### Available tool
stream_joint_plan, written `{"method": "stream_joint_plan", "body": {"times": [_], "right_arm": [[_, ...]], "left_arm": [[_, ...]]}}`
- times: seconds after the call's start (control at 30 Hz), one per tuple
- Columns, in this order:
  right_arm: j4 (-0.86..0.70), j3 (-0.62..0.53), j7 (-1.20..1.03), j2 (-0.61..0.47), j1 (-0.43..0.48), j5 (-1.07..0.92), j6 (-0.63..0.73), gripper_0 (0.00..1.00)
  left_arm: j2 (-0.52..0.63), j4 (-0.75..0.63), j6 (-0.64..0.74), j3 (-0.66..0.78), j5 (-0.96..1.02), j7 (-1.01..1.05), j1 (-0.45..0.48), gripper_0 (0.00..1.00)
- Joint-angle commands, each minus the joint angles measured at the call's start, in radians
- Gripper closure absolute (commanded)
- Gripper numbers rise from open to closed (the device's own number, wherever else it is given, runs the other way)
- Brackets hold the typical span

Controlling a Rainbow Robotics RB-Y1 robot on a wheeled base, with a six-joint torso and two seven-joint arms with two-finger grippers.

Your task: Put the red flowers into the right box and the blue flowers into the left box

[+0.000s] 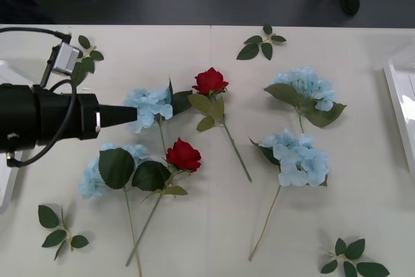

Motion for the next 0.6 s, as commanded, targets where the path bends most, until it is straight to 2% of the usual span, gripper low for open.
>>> {"method": "stream_joint_plan", "body": {"times": [0.03, 0.2, 0.43, 0.6], "right_arm": [[0.005, -0.013, -0.142, -0.062, -0.012, 0.117, 0.003, 1.00], [0.048, -0.013, -0.302, -0.064, -0.012, 0.312, 0.004, 1.00], [0.143, -0.013, -0.454, -0.078, -0.012, 0.539, 0.003, 1.00], [0.205, -0.013, -0.514, -0.081, -0.012, 0.676, -0.006, 1.00]], "left_arm": [[0.008, -0.128, 0.000, -0.052, -0.120, 0.200, 0.074, 0.00], [0.008, -0.185, 0.010, -0.127, -0.289, 0.367, 0.136, 0.00], [0.008, -0.187, 0.143, -0.183, -0.476, 0.490, 0.140, 0.00], [0.008, -0.187, 0.229, -0.213, -0.575, 0.493, 0.142, 0.00]]}}
